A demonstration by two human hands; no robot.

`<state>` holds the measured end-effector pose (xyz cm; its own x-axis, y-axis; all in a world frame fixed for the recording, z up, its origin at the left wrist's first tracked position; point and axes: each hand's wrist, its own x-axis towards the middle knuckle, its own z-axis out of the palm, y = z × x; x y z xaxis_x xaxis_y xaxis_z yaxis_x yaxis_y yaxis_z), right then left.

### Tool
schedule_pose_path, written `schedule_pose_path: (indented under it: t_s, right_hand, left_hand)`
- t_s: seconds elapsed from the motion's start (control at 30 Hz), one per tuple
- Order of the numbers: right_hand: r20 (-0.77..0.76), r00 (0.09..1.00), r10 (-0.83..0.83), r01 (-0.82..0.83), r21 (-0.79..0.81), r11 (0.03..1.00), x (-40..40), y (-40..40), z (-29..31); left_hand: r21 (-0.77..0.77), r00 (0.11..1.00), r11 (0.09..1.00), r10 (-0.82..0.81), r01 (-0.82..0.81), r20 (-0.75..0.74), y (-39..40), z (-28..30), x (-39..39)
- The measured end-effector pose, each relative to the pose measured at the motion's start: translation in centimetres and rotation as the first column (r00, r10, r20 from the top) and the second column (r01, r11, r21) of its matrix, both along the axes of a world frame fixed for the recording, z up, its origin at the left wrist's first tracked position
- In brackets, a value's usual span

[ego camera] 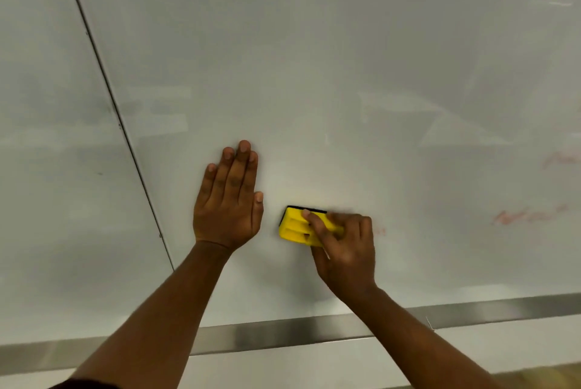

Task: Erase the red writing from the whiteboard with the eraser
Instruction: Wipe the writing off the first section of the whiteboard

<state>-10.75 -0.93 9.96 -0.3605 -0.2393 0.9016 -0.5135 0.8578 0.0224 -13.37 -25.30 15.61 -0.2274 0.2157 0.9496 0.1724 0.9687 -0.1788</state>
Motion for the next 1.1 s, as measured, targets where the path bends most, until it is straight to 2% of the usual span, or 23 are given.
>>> schedule_pose_path:
  t_s: [0.1,0.2,0.27,0.33,0.4,0.43,0.53,0.6,0.67,0.83,0.93,1.03,1.1]
  right_hand:
    - [-0.015,0.999,0.037,-0.035,0.127,0.991,0.6,-0.5,-1.9]
    - [0.018,0.999,0.036,-0.039,0.253,0.967,1.3,3.3,-3.3]
    - [0.011,1.000,-0.013,0.011,0.190,0.982,1.4,5.6,-2.6]
    - [0.015,0.996,-0.083,0.082,0.043,0.996,0.8,6.4,-0.8]
    - [0.062,0.989,-0.135,0.140,-0.093,0.986,0.2,5.0,0.6]
    - [0.068,0.987,-0.144,0.151,-0.111,0.982,0.2,4.0,0.5]
    - [0.050,0.993,-0.106,0.104,0.030,0.994,1.6,2.9,-3.0]
    - [0.111,0.992,-0.064,0.049,0.135,0.990,2.6,4.4,-5.1]
    - [0.137,0.988,-0.072,0.053,0.133,0.990,2.8,5.7,-4.9]
    - [0.082,0.991,-0.104,0.109,-0.054,0.993,0.5,3.4,0.4]
    - [0.067,0.995,-0.073,0.072,0.026,0.997,1.2,2.9,-1.5]
    - [0.160,0.987,-0.028,-0.002,0.187,0.982,2.7,5.4,-5.1]
    - [0.192,0.980,-0.058,0.024,0.175,0.984,3.0,7.2,-5.0]
  left_hand:
    - [-0.008,1.000,1.000,-0.007,0.007,0.006,-0.1,0.0,0.1]
    - [-0.005,1.000,1.000,0.005,-0.005,-0.003,0.0,0.0,0.1]
    - [-0.009,1.000,1.000,0.004,-0.005,-0.011,0.0,-0.1,0.0]
    - [-0.010,1.000,1.000,0.015,-0.015,-0.008,0.0,0.0,-0.1]
    - [-0.003,1.000,1.000,0.014,-0.014,0.000,0.0,0.0,0.0]
    - [0.000,1.000,1.000,0.012,-0.012,0.002,0.0,-0.1,0.0]
    - [-0.010,1.000,1.000,0.014,-0.014,0.004,0.1,0.1,0.3]
    - [-0.006,1.000,1.000,0.013,-0.013,0.010,0.1,0.1,0.3]
    - [-0.007,1.000,1.000,0.021,-0.021,0.004,0.0,-0.1,0.3]
    - [0.001,0.999,0.999,0.039,-0.039,-0.010,0.1,-0.1,0.0]
    - [0.006,1.000,1.000,0.028,-0.028,0.007,0.0,-0.2,0.2]
    - [0.006,0.999,0.999,0.042,-0.042,0.005,0.0,-0.2,0.4]
    - [0.009,0.999,0.999,0.033,-0.033,0.003,0.1,-0.1,0.5]
